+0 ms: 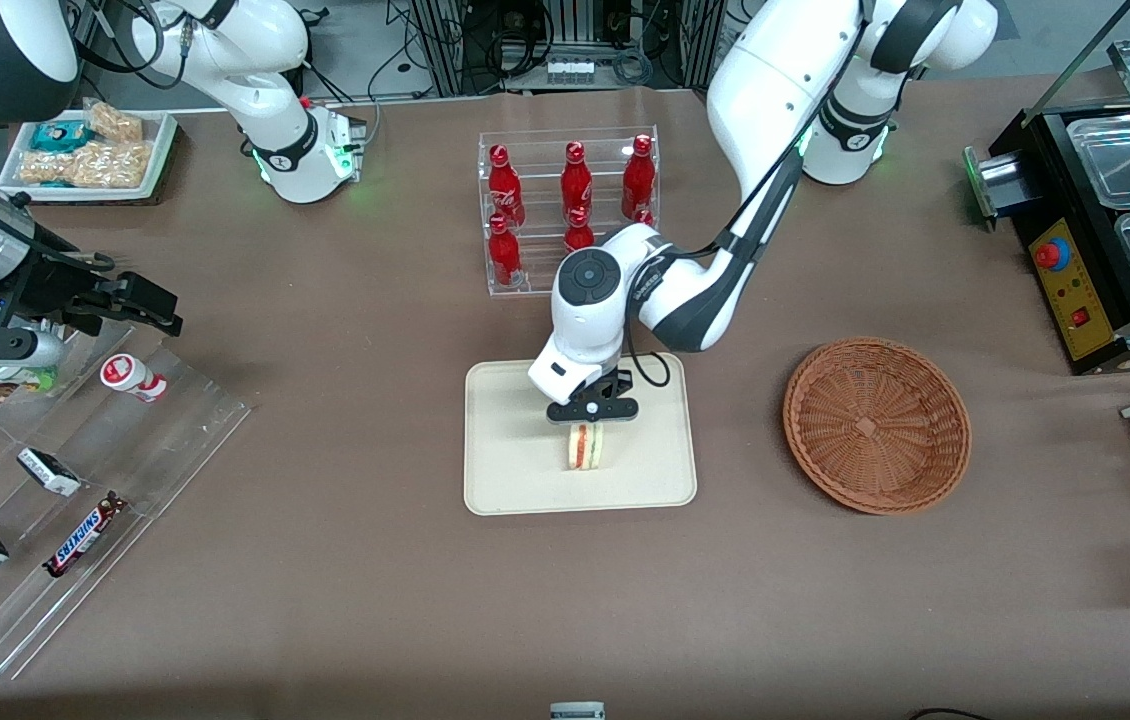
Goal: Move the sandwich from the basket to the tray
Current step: 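Lift the sandwich and carry it over the cream tray, then lower the sandwich onto the tray and open the left gripper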
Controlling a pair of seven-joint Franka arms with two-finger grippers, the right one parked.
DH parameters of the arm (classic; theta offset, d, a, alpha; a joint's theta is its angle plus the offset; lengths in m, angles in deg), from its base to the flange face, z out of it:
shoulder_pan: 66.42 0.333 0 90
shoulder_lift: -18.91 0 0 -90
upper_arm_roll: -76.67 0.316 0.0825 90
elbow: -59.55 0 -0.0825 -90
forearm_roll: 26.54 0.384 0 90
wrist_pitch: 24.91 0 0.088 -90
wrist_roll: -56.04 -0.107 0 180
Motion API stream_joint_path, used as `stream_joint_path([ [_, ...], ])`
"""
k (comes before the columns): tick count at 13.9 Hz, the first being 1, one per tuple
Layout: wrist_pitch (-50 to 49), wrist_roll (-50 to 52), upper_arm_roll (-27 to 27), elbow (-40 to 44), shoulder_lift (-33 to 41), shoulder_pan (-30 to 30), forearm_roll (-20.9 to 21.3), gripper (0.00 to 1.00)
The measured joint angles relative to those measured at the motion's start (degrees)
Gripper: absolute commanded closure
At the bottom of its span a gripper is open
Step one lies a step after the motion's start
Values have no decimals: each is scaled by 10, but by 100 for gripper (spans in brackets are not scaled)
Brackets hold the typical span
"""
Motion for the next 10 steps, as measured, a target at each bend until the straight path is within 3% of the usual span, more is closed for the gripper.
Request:
stream_joint_path([
  [1, 11, 16, 0, 0, -6, -1, 7, 13],
  [2, 16, 32, 0, 0, -9, -1, 11, 0],
  [6, 13, 58, 4, 21, 3, 0, 13, 0],
  [10, -102, 55, 16, 38, 99, 10, 17, 0],
])
